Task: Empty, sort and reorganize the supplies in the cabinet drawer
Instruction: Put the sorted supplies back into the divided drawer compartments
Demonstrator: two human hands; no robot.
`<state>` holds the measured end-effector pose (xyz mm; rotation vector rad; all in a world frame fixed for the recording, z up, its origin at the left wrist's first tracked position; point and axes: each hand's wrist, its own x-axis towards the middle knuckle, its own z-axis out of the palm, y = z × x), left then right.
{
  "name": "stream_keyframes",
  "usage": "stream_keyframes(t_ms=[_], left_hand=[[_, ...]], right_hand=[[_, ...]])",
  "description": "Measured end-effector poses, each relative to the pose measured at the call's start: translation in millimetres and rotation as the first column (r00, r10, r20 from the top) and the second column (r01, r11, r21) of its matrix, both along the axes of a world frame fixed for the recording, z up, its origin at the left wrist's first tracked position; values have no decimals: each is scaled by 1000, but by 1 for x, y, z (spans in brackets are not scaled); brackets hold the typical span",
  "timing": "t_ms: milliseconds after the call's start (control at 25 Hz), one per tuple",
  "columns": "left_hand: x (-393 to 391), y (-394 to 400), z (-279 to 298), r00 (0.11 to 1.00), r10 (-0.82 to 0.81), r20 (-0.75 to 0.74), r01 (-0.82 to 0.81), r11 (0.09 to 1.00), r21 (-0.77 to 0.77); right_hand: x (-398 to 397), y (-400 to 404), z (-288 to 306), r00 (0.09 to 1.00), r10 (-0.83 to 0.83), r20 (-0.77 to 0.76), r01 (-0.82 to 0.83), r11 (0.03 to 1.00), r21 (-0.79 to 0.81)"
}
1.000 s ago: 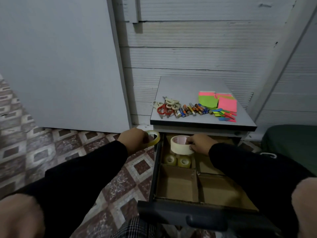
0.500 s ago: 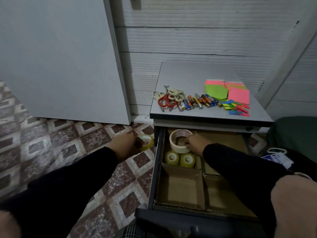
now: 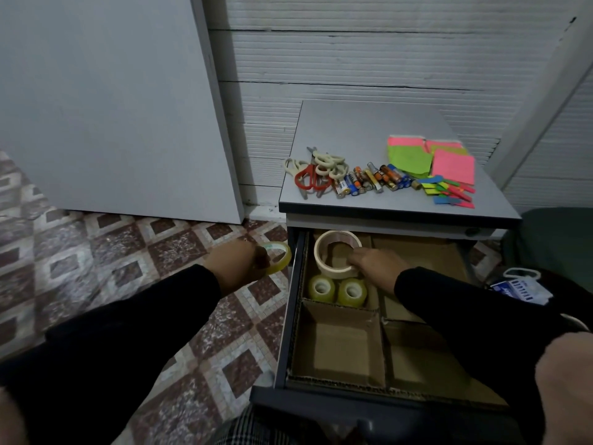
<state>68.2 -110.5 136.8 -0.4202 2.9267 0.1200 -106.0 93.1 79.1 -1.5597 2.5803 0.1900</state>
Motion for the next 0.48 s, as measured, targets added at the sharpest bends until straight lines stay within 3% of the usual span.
stream_keyframes(t_ms=[280, 480], left_hand=[[-3, 5, -6, 1000, -10, -5, 11, 1000, 26], [-6, 5, -6, 1000, -20, -5, 20, 999, 36]], right_hand=[[3, 3, -2, 999, 23, -37, -21, 999, 45], [2, -3, 1, 999, 20, 31, -22, 998, 57]])
